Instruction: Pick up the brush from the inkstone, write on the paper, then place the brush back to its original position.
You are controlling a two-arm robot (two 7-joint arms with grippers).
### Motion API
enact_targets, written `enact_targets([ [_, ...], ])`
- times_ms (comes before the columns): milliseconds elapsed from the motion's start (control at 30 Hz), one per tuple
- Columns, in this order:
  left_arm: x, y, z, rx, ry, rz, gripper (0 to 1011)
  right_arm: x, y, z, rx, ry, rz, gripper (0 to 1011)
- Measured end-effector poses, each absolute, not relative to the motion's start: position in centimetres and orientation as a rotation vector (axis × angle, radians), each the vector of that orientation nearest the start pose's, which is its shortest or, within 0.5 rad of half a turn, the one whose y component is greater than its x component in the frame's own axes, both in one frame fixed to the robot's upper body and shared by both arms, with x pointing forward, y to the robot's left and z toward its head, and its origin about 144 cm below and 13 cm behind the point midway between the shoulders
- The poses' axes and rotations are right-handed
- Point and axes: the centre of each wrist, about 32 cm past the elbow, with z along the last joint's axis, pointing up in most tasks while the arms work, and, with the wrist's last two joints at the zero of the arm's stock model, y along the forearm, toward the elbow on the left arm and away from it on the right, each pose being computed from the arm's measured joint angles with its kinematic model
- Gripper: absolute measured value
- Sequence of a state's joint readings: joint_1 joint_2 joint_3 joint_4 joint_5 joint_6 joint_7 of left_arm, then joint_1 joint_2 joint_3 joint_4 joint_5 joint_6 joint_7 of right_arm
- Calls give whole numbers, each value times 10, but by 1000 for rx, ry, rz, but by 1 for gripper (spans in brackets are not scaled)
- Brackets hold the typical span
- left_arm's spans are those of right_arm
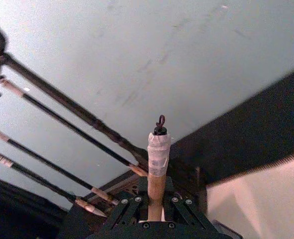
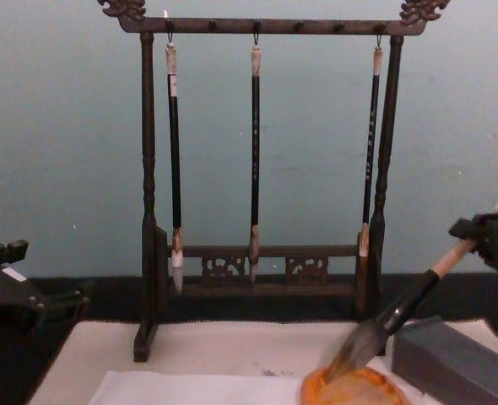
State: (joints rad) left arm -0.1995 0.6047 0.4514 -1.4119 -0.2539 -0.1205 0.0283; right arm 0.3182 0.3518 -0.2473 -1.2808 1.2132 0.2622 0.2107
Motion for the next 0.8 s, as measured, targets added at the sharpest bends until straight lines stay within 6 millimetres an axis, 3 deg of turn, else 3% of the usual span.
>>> enact_targets([
  [800, 489, 310, 1140, 305, -285, 1248, 1010, 544, -275, 1198, 253, 292, -824, 163],
])
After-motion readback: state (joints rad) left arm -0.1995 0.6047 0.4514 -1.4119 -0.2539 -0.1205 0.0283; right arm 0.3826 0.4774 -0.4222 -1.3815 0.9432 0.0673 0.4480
